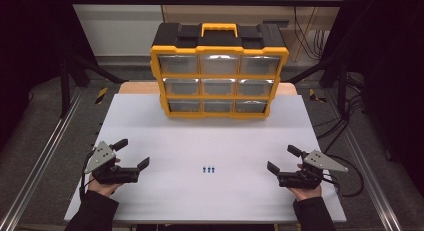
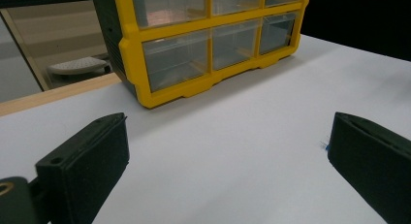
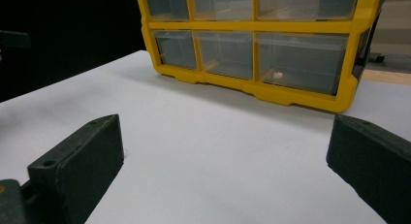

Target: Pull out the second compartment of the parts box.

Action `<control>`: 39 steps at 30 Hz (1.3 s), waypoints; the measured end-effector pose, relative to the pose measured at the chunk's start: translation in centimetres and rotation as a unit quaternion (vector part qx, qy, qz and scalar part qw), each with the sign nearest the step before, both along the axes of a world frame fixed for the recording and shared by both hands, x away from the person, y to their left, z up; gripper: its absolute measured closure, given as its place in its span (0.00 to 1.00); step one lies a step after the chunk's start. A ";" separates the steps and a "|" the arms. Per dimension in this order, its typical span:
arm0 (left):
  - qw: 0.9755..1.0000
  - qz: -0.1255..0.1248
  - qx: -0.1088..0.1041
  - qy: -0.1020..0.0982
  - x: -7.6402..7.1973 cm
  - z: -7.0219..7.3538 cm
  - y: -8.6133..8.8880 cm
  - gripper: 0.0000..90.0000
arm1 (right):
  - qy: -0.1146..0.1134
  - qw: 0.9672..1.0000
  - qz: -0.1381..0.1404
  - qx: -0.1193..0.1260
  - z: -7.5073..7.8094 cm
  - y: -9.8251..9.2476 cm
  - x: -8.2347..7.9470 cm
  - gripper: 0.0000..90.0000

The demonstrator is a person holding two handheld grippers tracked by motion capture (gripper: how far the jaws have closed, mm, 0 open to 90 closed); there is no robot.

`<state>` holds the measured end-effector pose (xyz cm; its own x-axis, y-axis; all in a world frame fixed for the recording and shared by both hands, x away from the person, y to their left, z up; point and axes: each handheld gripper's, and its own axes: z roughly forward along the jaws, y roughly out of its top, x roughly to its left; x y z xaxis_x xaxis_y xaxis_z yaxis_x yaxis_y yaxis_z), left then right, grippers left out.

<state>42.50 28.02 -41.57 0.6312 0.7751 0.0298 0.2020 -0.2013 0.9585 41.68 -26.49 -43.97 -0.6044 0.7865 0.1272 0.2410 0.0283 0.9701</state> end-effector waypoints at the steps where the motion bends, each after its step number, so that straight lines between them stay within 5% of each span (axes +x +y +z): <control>1: 1.000 0.000 -0.001 0.000 0.0 0.0 0.0 0.01 | 0.001 1.000 0.001 0.001 0.0 0.0 0.0 0.00; 12: 1.000 0.002 0.001 0.003 0.1 -0.3 0.2 0.01 | 0.006 1.000 0.004 -0.007 0.0 0.0 0.5 0.00; 19: 1.000 0.004 0.000 0.005 0.2 -0.4 0.2 0.01 | -0.017 1.000 0.002 -0.009 0.5 0.0 0.9 0.01; 31: 1.000 0.005 0.002 0.007 0.3 -0.5 0.3 0.01 | -0.031 0.998 -0.008 -0.060 1.9 0.7 1.9 0.01; 39: 1.000 0.005 0.003 0.008 0.4 -0.5 0.3 0.01 | -0.046 0.993 0.001 -0.111 2.8 1.9 3.3 0.02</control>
<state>42.86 28.35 -42.11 0.6238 0.7812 0.0247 0.2193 -0.2053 0.9538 45.01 -24.59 -41.18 -0.6069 0.7878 -0.1051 0.1504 0.2437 0.9581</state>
